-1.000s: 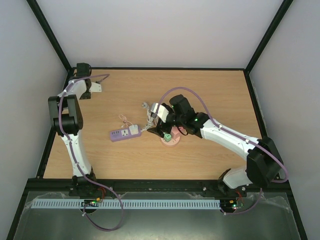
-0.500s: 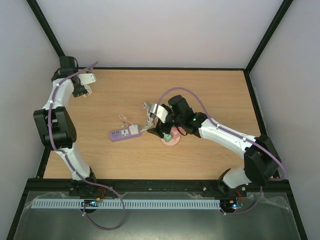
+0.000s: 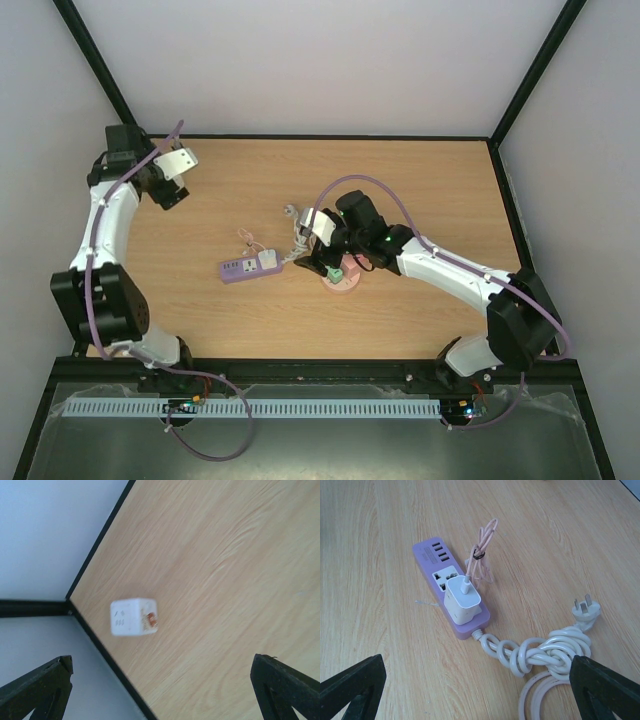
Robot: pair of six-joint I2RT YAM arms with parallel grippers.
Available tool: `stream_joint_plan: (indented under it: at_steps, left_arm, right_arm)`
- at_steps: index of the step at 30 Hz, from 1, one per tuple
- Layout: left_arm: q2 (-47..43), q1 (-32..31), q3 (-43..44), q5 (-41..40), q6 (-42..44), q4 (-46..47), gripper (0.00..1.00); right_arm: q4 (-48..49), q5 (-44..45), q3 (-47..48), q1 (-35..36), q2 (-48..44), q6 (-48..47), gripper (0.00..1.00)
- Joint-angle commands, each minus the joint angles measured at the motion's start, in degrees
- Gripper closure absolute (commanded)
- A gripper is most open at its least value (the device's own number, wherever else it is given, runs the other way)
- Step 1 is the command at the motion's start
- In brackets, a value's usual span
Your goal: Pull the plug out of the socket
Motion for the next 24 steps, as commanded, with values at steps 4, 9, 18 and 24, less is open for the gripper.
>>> stream_joint_plan:
  at_steps: [4, 9, 18, 24]
  left_arm:
    - [-11.1, -5.1, -7.9, 16.7, 1.6, -11.7, 0.03]
    - [-16.1, -9.7, -14.3, 23.2, 3.6, -14.3, 0.06]
    - [-17.9, -18.8, -21.4, 23.3, 2.7, -12.6, 0.09]
    - [-16.4, -24.0, -26.0, 22.1, -5.1, -6.0, 0.15]
  right_arm:
    - [1.0, -0.9, -1.4, -0.2, 1.0, -0.3, 0.02]
    - [1.6, -1.7, -2.4, -0.2, 1.2, -0.7, 0.02]
    - [2.5, -2.7, -3.7, -0.2, 2.2, -1.4, 0.02]
    - [3.0, -2.8, -4.2, -0.2, 2.0, -1.6, 0.02]
